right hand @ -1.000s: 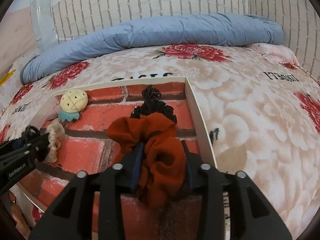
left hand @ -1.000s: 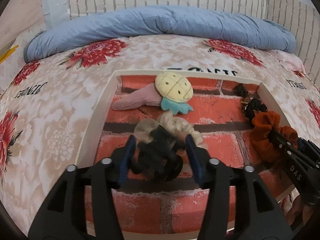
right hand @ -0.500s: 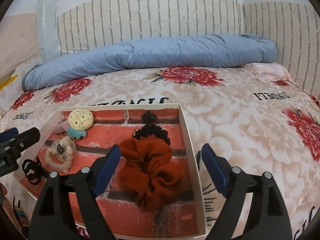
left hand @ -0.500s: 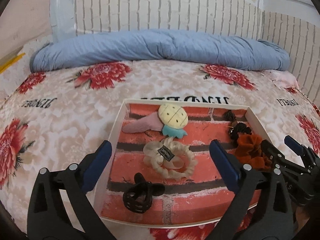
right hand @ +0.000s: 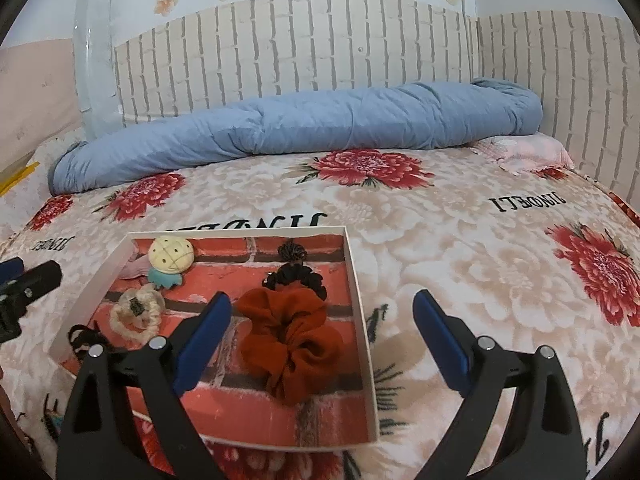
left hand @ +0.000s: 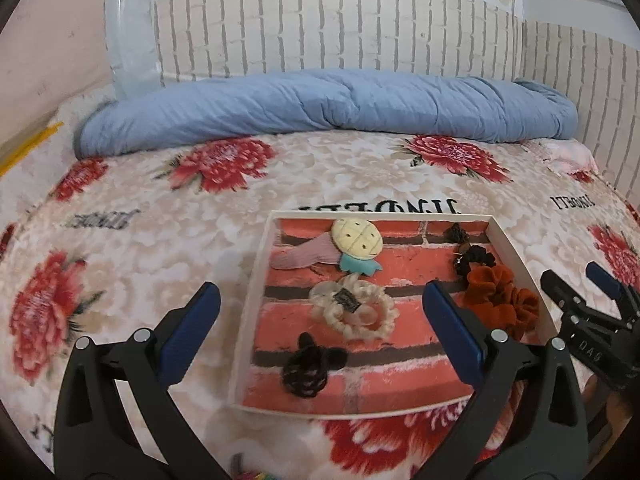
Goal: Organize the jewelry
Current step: 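Withdraw both tools from the tray toward the bracelets on the bed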
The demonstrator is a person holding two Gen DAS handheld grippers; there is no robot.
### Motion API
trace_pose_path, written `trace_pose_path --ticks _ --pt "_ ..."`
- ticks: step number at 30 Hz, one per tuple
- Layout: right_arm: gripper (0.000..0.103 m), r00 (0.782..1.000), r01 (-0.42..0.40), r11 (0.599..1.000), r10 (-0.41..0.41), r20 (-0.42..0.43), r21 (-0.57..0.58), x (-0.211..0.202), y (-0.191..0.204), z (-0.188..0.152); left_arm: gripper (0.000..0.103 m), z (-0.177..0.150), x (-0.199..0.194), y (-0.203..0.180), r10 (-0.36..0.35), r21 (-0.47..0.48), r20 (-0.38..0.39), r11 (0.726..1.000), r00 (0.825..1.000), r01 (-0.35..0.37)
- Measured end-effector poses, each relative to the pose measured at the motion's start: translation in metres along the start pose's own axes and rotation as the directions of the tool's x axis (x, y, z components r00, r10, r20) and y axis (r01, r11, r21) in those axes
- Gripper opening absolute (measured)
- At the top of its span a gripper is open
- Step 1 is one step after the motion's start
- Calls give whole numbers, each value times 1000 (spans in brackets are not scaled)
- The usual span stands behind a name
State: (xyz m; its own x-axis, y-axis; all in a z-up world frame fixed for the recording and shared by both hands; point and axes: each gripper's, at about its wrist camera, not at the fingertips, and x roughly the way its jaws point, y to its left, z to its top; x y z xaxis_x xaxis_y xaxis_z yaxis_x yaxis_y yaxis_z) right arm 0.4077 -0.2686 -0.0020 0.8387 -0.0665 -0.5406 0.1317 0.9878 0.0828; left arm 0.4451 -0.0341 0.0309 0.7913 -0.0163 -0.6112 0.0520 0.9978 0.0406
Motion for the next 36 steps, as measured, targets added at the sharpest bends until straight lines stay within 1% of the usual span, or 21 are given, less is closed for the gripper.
trace_pose_path --ticks 4,7,12,18,22,26,30,36 --pt "90 1000 3 1000 -3 -1 -4 -22 -1 -1 98 2 -30 8 22 9 21 1000 1000 -22" --pt "90 1000 2 1000 -2 -8 -14 -38 2 -7 98 -3 -49 14 31 8 23 999 999 -31" --pt "90 999 -6 999 4 -39 -41 -62 8 -31 98 -24 -66 22 61 23 5 998 998 -61" --pt "90 997 -6 999 2 -73 -50 -82 17 -58 98 -57 -81 42 83 25 -40 996 996 -82" --pt "90 996 -10 997 4 -84 -75 -98 27 -74 98 -77 -90 63 103 -1 -72 995 992 -104" --pt "90 996 -10 995 1 -90 -101 -113 35 -85 98 -90 -102 84 103 -41 -91 993 990 -107" --pt "90 995 -7 994 -3 -95 -107 -125 39 -93 98 -101 -118 98 105 -67 -97 991 990 -112" --pt "90 994 -7 993 -6 -110 -122 -139 44 -109 98 -117 -135 108 124 -72 -104 989 987 -132"
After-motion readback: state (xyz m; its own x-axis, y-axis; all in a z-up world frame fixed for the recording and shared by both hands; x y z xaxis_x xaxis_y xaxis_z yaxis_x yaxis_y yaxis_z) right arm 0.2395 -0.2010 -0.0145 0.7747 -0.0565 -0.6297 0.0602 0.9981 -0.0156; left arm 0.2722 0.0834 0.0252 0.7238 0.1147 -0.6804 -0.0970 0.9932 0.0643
